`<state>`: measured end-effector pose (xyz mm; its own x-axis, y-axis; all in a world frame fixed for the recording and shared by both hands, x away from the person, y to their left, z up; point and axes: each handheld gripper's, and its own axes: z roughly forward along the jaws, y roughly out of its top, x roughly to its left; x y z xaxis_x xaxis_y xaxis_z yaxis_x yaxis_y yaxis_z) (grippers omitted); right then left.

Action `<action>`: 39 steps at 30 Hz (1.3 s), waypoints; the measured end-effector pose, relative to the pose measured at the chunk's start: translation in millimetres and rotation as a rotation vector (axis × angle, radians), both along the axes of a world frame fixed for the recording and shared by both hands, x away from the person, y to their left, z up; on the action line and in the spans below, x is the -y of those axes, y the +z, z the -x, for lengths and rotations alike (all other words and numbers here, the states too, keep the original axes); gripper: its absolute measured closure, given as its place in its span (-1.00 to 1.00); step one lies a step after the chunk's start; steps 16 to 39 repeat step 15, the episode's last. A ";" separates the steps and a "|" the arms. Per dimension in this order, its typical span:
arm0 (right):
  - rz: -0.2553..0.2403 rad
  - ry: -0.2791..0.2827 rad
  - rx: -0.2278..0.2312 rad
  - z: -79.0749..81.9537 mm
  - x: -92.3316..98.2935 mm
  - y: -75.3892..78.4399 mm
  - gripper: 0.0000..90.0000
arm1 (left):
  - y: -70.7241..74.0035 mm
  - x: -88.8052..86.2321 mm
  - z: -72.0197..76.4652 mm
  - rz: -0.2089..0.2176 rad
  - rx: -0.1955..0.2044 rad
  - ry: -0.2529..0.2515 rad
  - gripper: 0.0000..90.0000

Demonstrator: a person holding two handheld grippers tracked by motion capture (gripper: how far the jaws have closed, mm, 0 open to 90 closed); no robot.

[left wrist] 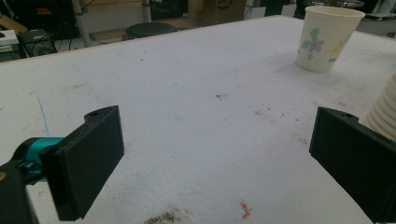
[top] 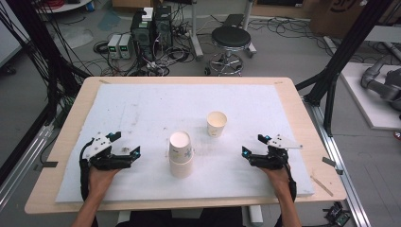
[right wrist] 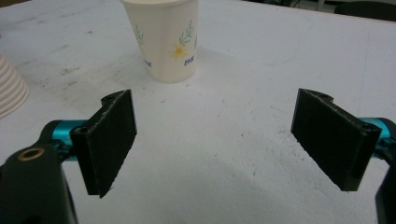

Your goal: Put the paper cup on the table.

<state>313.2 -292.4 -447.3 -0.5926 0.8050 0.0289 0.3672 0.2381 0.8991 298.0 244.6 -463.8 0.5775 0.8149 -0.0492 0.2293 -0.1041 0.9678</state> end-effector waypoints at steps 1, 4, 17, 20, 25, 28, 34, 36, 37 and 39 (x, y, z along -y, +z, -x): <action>0.000 0.001 -0.005 -0.1 -0.4 -0.7 -0.68 | 0.0 -0.3 0.0 0.001 -0.001 -0.001 -0.93; -0.005 0.002 -0.002 0.2 -0.6 -0.6 -0.68 | -0.1 -1.0 0.5 0.007 0.001 -0.002 -0.93; 0.002 0.008 0.003 1.1 -1.0 -1.8 -0.68 | -0.1 -1.1 -1.0 0.013 -0.012 0.004 -0.93; 0.002 0.008 0.003 1.1 -1.0 -1.8 -0.68 | -0.1 -1.1 -1.0 0.013 -0.012 0.004 -0.93; 0.002 0.008 0.003 1.1 -1.0 -1.8 -0.68 | -0.1 -1.1 -1.0 0.013 -0.012 0.004 -0.93; 0.002 0.008 0.003 1.1 -1.0 -1.8 -0.68 | -0.1 -1.1 -1.0 0.013 -0.012 0.004 -0.93; 0.002 0.008 0.003 1.1 -1.0 -1.8 -0.68 | -0.1 -1.1 -1.0 0.013 -0.012 0.004 -0.93; 0.002 0.008 0.003 1.1 -1.0 -1.8 -0.68 | -0.1 -1.1 -1.0 0.013 -0.012 0.004 -0.93; 0.002 0.008 0.003 1.1 -1.0 -1.8 -0.68 | -0.1 -1.1 -1.0 0.013 -0.012 0.004 -0.93; 0.002 0.008 0.003 1.1 -1.0 -1.8 -0.68 | -0.1 -1.1 -1.0 0.013 -0.012 0.004 -0.93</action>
